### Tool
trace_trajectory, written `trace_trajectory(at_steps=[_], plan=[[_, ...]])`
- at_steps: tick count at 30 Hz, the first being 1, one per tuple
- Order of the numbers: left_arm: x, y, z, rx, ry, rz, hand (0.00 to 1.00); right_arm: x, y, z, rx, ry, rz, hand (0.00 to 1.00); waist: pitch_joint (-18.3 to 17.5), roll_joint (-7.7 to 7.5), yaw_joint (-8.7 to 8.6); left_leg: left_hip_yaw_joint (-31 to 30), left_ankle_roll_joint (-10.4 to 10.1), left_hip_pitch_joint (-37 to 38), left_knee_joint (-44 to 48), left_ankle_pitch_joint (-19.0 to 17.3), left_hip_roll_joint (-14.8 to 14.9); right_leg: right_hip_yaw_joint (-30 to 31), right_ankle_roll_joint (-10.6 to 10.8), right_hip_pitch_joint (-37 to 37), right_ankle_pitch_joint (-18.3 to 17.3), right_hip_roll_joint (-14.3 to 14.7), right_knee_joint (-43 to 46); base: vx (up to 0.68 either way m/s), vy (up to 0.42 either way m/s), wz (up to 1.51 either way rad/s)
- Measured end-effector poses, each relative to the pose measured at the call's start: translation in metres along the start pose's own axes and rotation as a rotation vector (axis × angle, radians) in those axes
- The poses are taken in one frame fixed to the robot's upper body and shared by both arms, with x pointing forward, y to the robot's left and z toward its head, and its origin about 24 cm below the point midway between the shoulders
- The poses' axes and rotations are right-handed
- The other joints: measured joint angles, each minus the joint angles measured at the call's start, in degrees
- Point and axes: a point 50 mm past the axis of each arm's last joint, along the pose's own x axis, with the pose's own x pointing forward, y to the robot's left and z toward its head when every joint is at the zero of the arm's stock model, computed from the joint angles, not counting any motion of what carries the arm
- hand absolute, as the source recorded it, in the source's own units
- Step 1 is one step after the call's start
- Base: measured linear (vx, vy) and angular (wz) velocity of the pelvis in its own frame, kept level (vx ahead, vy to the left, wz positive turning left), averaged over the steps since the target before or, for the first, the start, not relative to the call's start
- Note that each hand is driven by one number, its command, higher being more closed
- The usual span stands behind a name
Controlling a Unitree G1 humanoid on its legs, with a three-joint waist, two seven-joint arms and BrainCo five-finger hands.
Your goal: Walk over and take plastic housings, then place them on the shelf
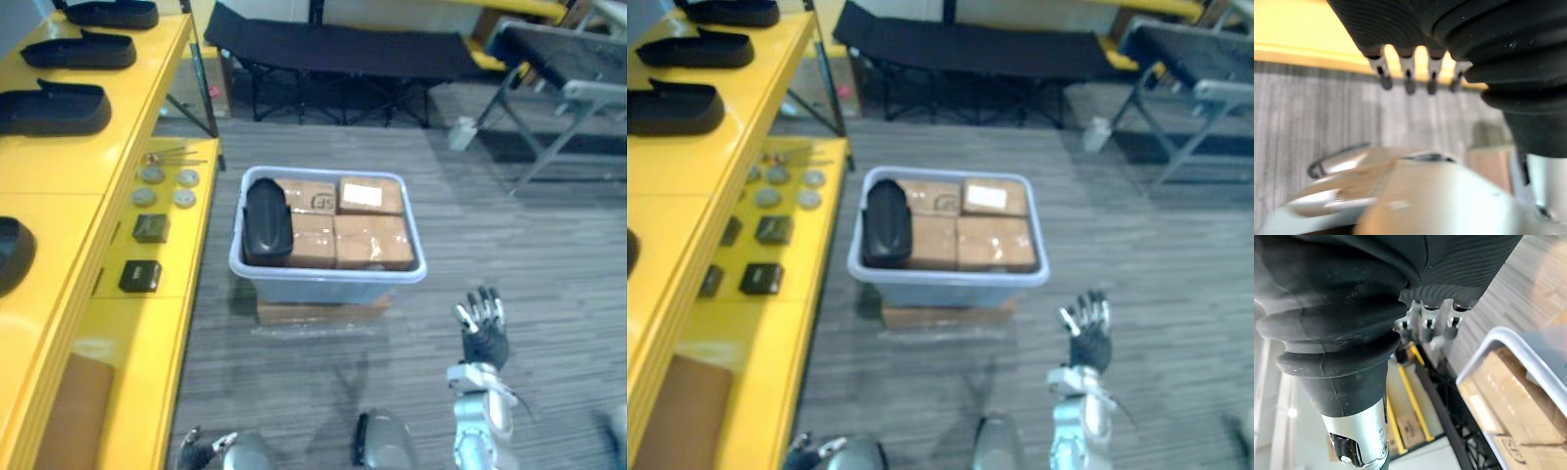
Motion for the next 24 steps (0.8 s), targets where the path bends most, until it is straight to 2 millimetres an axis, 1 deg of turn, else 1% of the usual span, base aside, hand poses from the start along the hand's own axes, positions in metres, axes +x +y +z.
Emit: trace_trajectory(at_steps=[1,2,3,4,5,6,7,8,9,10,11,12,13,14,15,16,17,18,19,20,22,24], plan=[[0.000,0.001,-0.001,-0.008,0.005,0.002,0.00,0.000,-0.001,0.001,-0.004,0.007,0.003,0.00,0.1,0.14,-0.70,-1.8,-1.0,0.2,0.1,-0.6,0.0,2.3,3.1,0.4,2.3,0.0,-6.7,0.24,-0.180,0.63],[0.000,0.002,-0.001,-0.012,0.008,0.007,0.00,-0.001,-0.002,0.000,-0.005,0.014,0.006,0.00,0.1,0.15,-0.97,-2.8,-1.6,0.5,0.2,-1.1,0.0,3.3,4.1,0.7,2.9,0.0,-9.1,0.29,-0.274,0.92],[0.001,0.006,-0.001,-0.039,0.013,0.015,0.00,-0.004,-0.006,-0.002,-0.013,0.036,0.008,0.00,0.1,0.13,-1.16,-5.2,-3.1,1.3,0.3,-2.0,0.0,5.5,4.5,1.8,3.1,0.0,-11.2,0.31,-0.370,1.20],[0.001,0.008,-0.001,-0.042,0.012,0.021,0.00,-0.005,-0.008,-0.003,-0.029,0.057,0.010,0.00,0.0,0.46,-1.78,-8.7,-4.8,2.2,0.3,-3.1,0.1,7.2,6.0,2.8,5.8,0.3,-9.0,0.27,-0.361,1.35],[0.001,0.008,-0.001,-0.043,0.014,0.022,0.00,-0.006,-0.010,-0.003,-0.039,0.063,0.011,0.00,-0.4,1.37,-2.36,-10.8,-5.3,2.2,0.0,-3.4,0.9,7.5,6.8,2.6,7.2,1.3,-6.1,0.29,-0.384,1.32],[-0.002,-0.006,-0.004,-0.069,0.024,-0.008,0.00,-0.004,-0.016,0.002,-0.079,0.067,0.020,0.00,-2.5,4.76,-1.96,-13.5,-6.0,2.4,-2.9,-2.9,3.6,5.0,5.4,0.0,1.6,4.2,1.4,0.33,-0.345,0.84],[-0.004,-0.011,-0.007,-0.079,0.033,-0.019,0.00,-0.003,-0.017,0.004,-0.087,0.067,0.029,0.00,-3.1,5.94,-1.74,-14.3,-6.2,2.5,-4.3,-1.4,4.4,3.9,4.9,-1.1,-0.1,4.6,4.1,0.36,-0.322,0.70],[-0.005,-0.017,-0.009,-0.089,0.045,-0.031,0.00,0.002,-0.013,0.006,-0.082,0.056,0.041,0.00,-3.1,6.66,-1.83,-15.8,-5.8,2.3,-5.2,0.9,4.9,2.3,3.8,-2.0,-2.3,4.6,7.7,0.37,-0.323,0.64],[-0.008,-0.024,-0.013,-0.098,0.061,-0.048,0.00,0.008,-0.009,0.007,-0.075,0.051,0.050,0.00,-3.1,6.81,-2.26,-15.9,-2.7,1.7,-5.6,4.6,5.4,0.5,2.3,-1.8,-3.7,4.3,9.8,0.35,-0.350,1.03],[-0.009,-0.029,-0.013,-0.102,0.063,-0.061,0.00,0.009,-0.012,0.010,-0.077,0.040,0.044,0.00,-3.0,6.62,-2.61,-15.5,0.3,0.9,-6.1,8.6,6.0,-2.0,1.2,0.4,-4.3,3.9,9.4,0.33,-0.356,1.12],[-0.009,-0.027,-0.013,-0.096,0.058,-0.059,0.00,0.008,-0.016,0.012,-0.080,0.034,0.034,0.00,-2.7,6.14,-2.53,-14.9,0.7,1.0,-6.5,10.2,6.0,-3.2,0.4,2.0,-4.8,3.6,8.6,0.30,-0.336,1.31],[-0.008,-0.026,-0.012,-0.094,0.052,-0.058,0.00,0.008,-0.021,0.015,-0.083,0.022,0.018,0.00,-2.5,5.79,-2.43,-11.9,-0.1,0.5,-6.4,10.7,5.3,-5.5,-0.5,5.6,-5.3,2.6,6.4,0.27,-0.294,1.25],[-0.008,-0.026,-0.011,-0.089,0.047,-0.061,0.00,0.007,-0.028,0.020,-0.094,0.006,-0.003,0.00,-2.4,5.51,-2.53,-8.7,-0.2,-0.4,-6.2,10.7,4.3,-7.7,-0.5,8.0,-5.3,1.6,4.5,0.27,-0.294,1.57],[-0.007,-0.025,-0.007,-0.088,0.031,-0.062,0.00,0.007,-0.034,0.026,-0.105,-0.019,-0.030,0.00,-2.3,5.14,-2.67,-3.8,-0.2,-2.2,-6.5,10.8,1.8,-10.9,-0.5,10.7,-5.3,0.0,1.9,0.20,-0.185,1.30],[-0.007,-0.025,-0.004,-0.085,0.019,-0.063,0.00,0.007,-0.037,0.029,-0.116,-0.032,-0.045,0.00,-2.2,4.99,-2.64,-1.6,0.1,-3.3,-6.9,11.1,0.6,-12.3,-0.5,11.9,-5.3,-0.6,0.8,0.13,-0.095,1.35],[-0.007,-0.026,-0.001,-0.075,0.003,-0.072,0.00,0.007,-0.040,0.034,-0.150,-0.056,-0.073,0.00,-2.2,5.08,-2.46,1.1,0.2,-5.0,-9.5,13.3,-1.9,-14.9,-0.4,13.1,-5.2,-1.4,-0.8,0.08,-0.027,1.04],[-0.007,-0.027,-0.001,-0.051,0.001,-0.080,0.00,0.007,-0.041,0.036,-0.170,-0.072,-0.089,0.00,-2.2,4.99,-1.98,2.6,-0.3,-4.7,-12.3,15.5,-3.0,-16.2,0.1,13.7,-5.1,-1.6,-1.6,0.08,0.004,0.88],[-0.007,-0.026,-0.001,-0.049,0.001,-0.082,0.00,0.008,-0.039,0.036,-0.177,-0.079,-0.094,0.00,-2.1,4.86,-1.77,2.3,-0.6,-4.3,-13.9,16.1,-3.6,-16.5,0.7,14.0,-4.7,-1.7,-2.1,0.06,0.049,0.49],[-0.006,-0.023,0.000,-0.044,-0.006,-0.076,0.00,0.012,-0.032,0.036,-0.190,-0.097,-0.094,0.00,-1.8,4.08,-1.06,2.2,-0.1,-3.7,-16.6,17.5,-5.1,-16.5,1.5,14.1,-4.2,-2.4,-3.4,0.06,0.105,0.24],[-0.005,-0.020,0.002,-0.041,-0.011,-0.074,0.00,0.019,-0.026,0.037,-0.229,-0.114,-0.098,0.00,-1.0,3.20,-0.43,2.2,0.2,-4.1,-17.2,17.9,-6.1,-16.5,2.5,14.2,-3.7,-2.9,-5.0,0.03,0.091,0.14],[-0.004,-0.017,0.001,-0.027,0.005,-0.072,0.00,0.031,-0.019,0.034,-0.227,-0.120,-0.120,0.00,-0.4,2.58,-0.07,1.4,0.3,-5.5,-16.4,17.9,-6.8,-16.5,3.6,14.3,-2.9,-3.1,-6.7,0.00,0.083,0.16],[-0.002,-0.018,0.006,-0.027,-0.008,-0.073,0.00,0.040,-0.016,0.034,-0.227,-0.127,-0.152,0.00,0.9,3.01,0.56,0.6,0.6,-5.9,-15.5,17.6,-7.2,-17.1,4.0,15.3,-1.9,-3.2,-7.8,-0.02,0.077,0.22]])
